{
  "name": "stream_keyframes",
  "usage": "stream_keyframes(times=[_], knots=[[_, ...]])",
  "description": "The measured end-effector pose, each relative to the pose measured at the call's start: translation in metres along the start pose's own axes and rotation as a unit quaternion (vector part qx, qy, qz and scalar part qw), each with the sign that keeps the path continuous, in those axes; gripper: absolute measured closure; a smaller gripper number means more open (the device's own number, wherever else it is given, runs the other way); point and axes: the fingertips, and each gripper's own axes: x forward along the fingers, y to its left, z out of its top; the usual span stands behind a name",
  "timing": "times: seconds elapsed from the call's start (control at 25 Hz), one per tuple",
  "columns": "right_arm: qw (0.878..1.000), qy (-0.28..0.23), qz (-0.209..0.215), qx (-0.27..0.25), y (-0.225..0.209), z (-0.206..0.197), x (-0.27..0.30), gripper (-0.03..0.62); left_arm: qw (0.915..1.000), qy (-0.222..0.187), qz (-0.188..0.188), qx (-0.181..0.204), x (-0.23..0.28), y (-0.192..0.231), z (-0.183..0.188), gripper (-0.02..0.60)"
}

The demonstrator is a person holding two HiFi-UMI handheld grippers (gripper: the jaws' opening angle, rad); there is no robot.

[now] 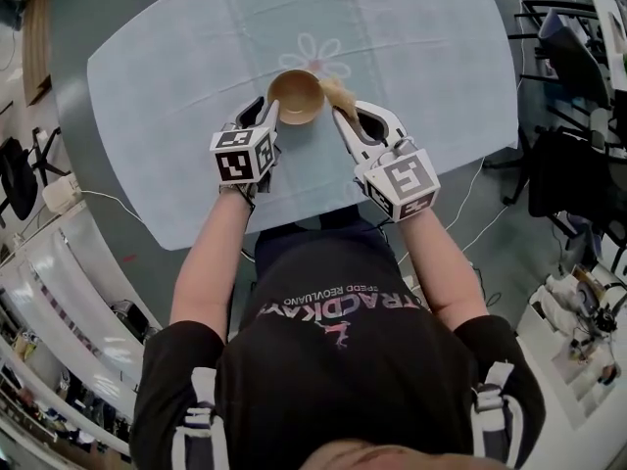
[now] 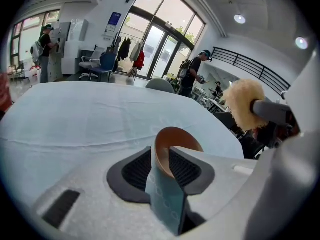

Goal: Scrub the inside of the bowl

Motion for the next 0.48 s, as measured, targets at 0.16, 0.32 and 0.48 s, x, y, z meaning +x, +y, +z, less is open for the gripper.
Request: stream_keyframes(times=[0.16, 0.32, 0.48], knots=[[1.000, 0.008, 0.010, -0.002, -0.007, -0.002, 0.008, 0.562, 0.9997, 0.014, 0.010, -0.014, 0.014, 0.010, -0.005, 0.463], [1.000, 0.014, 0.014, 0.000, -0.013, -0.007, 0.014, 0.562, 0.9994, 0.025, 0.012, -0.021, 0.025, 0.012, -0.009, 0.482], [1.000, 0.021, 0.017, 0.002, -0.014, -0.012, 0.022, 0.562, 0.9994, 0.022, 0.015, -0.022, 0.030, 0.013, -0.008, 0.548]])
